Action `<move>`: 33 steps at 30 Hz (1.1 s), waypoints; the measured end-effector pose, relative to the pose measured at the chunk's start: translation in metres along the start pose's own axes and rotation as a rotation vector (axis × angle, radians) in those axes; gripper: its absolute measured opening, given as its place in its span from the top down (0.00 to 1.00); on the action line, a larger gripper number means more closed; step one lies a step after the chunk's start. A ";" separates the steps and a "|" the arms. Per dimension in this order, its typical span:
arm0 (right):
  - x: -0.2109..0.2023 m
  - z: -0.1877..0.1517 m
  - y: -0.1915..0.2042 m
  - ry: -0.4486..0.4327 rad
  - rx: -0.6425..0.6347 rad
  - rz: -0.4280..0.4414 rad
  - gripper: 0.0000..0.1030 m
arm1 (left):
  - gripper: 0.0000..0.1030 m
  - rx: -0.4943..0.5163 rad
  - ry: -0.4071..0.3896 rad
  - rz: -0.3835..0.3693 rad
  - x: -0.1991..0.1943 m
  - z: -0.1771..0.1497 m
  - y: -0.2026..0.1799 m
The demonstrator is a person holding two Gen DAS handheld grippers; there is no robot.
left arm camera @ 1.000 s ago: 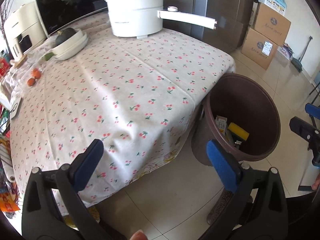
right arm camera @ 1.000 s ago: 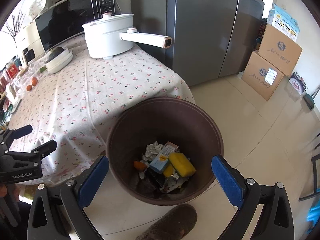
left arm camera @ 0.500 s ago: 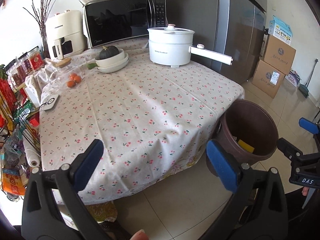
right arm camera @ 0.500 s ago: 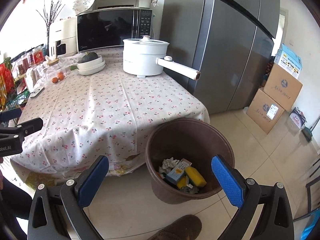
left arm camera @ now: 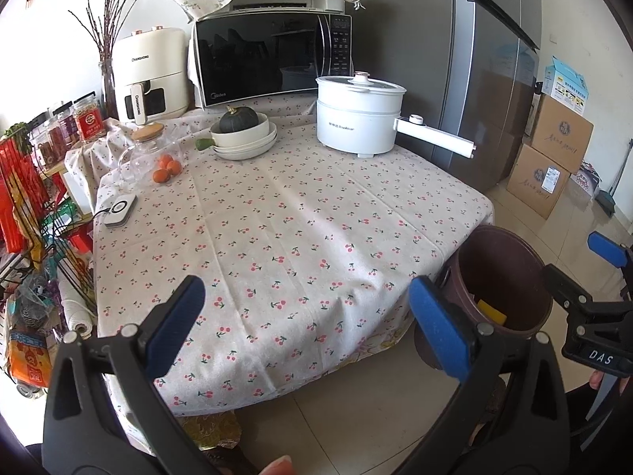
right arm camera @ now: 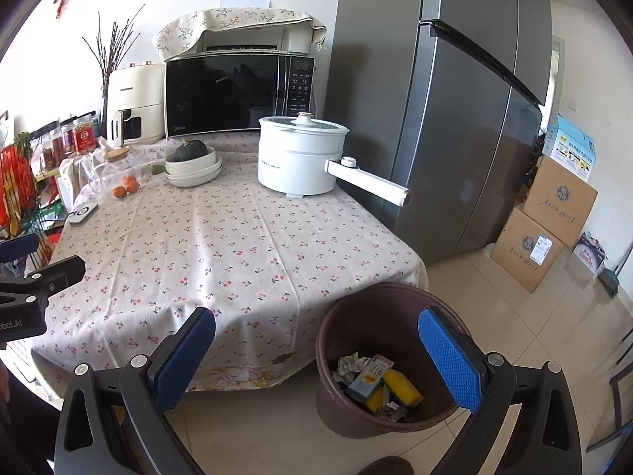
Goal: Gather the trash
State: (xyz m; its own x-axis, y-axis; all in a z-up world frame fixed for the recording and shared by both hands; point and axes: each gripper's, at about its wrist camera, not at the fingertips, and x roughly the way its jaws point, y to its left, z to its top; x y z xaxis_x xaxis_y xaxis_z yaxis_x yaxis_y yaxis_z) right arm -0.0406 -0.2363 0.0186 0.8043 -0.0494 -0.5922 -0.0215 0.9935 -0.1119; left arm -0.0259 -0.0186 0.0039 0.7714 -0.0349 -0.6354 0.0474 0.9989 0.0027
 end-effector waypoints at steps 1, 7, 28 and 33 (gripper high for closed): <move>0.001 -0.001 0.001 0.004 -0.002 0.002 0.00 | 0.01 -0.007 0.003 0.002 0.001 0.000 0.002; 0.003 -0.003 0.003 0.016 -0.001 0.009 0.00 | 0.01 -0.027 0.004 0.016 0.000 -0.003 0.005; -0.005 -0.005 0.002 0.001 0.027 0.007 0.00 | 0.01 -0.012 0.011 0.034 0.003 -0.009 -0.002; -0.007 -0.005 0.002 -0.009 0.020 -0.003 0.00 | 0.01 -0.010 0.009 0.033 0.003 -0.008 -0.005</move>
State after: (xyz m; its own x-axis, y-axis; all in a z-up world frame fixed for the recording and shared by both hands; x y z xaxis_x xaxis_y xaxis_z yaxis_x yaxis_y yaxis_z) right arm -0.0491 -0.2346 0.0190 0.8099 -0.0513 -0.5844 -0.0073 0.9952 -0.0975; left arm -0.0294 -0.0233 -0.0043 0.7669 -0.0017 -0.6418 0.0160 0.9997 0.0165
